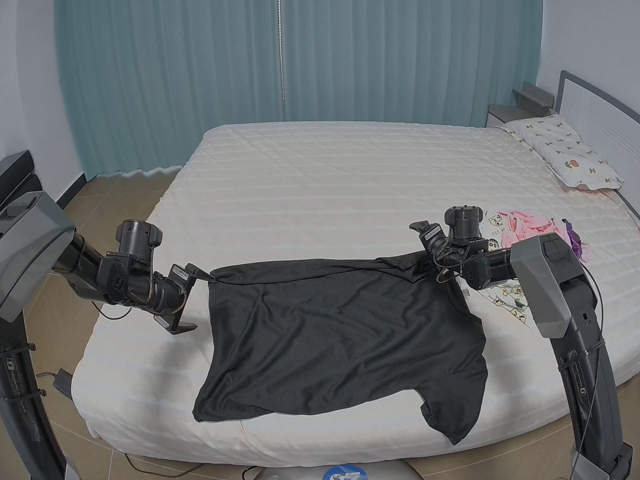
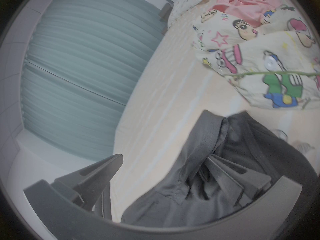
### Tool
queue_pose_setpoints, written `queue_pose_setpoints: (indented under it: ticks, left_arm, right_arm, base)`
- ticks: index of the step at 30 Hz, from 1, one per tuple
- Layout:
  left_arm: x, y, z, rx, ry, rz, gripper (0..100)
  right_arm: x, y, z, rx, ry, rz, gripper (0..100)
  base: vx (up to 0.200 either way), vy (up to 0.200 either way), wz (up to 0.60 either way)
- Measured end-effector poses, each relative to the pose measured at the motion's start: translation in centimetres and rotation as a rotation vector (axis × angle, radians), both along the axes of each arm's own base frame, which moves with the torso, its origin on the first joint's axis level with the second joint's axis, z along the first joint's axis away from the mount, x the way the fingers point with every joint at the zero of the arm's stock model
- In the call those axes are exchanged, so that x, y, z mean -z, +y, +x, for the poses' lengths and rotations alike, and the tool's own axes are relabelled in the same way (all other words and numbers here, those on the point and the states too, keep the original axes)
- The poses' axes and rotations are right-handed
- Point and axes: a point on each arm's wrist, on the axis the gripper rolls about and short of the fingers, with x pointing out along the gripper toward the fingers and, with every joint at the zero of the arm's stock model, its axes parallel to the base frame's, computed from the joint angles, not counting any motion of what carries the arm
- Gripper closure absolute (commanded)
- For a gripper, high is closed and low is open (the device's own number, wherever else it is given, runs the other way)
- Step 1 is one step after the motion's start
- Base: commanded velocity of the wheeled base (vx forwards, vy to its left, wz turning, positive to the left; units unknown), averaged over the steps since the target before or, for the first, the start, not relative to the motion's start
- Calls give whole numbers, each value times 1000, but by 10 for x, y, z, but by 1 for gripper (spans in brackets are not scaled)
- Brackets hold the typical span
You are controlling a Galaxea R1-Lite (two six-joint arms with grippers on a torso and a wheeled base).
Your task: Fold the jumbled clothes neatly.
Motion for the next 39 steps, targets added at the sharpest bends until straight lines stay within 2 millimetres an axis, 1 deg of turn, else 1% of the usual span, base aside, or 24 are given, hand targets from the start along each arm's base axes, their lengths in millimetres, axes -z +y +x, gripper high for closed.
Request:
queue_pose_setpoints:
  ticks: [3,6,9,12,15,18,22,26,28,31,33,35,36,38,39]
  left_arm:
    - [0,0,0,0,-1,0,0]
    - [0,0,0,0,0,0,0]
    - [0,0,0,0,0,0,0]
    - [0,0,0,-1,-2,-1,0]
    - [0,0,0,0,-1,0,0]
    - [0,0,0,0,0,0,0]
    - [0,0,0,0,-1,-1,0]
    - [-1,0,-1,0,-1,0,0]
    - [-1,0,-2,2,1,1,0]
    - [-1,-1,-4,6,3,2,0]
    - [-1,-1,-5,8,3,3,0]
    - [-2,-2,-8,15,5,6,0]
    - [-2,-3,-10,22,5,10,0]
    - [-2,-5,-14,37,6,20,0]
    - [-2,-6,-15,45,6,26,0]
  right_arm:
    - [-9,-2,4,3,-99,20,0]
    - [-25,-7,6,9,-183,36,0]
    - [-42,-18,7,18,-240,47,0]
    - [-54,-30,8,40,-270,48,0]
    - [-55,-41,9,64,-266,41,0]
    - [-53,-45,8,70,-245,24,0]
    - [-40,-51,4,69,-182,-27,0]
    - [-21,-56,-10,56,-90,-87,0]
    - [-13,-58,-20,46,-43,-112,0]
    - [-4,-61,-39,15,18,-146,0]
    - [-1,-63,-49,-1,44,-159,0]
    - [1,-66,-64,-21,74,-174,0]
    - [2,-70,-75,-34,95,-185,0]
    - [3,-74,-92,-52,124,-200,0]
    - [3,-76,-97,-58,132,-204,0]
  base:
    - [0,0,0]
    - [0,0,0]
    - [0,0,0]
    - [0,0,0]
    - [0,0,0]
    - [0,0,0]
    - [0,0,0]
    - [0,0,0]
    - [0,0,0]
    - [-200,0,0]
    - [-200,0,0]
    - [-200,0,0]
    - [-200,0,0]
    - [-200,0,0]
    - [-200,0,0]
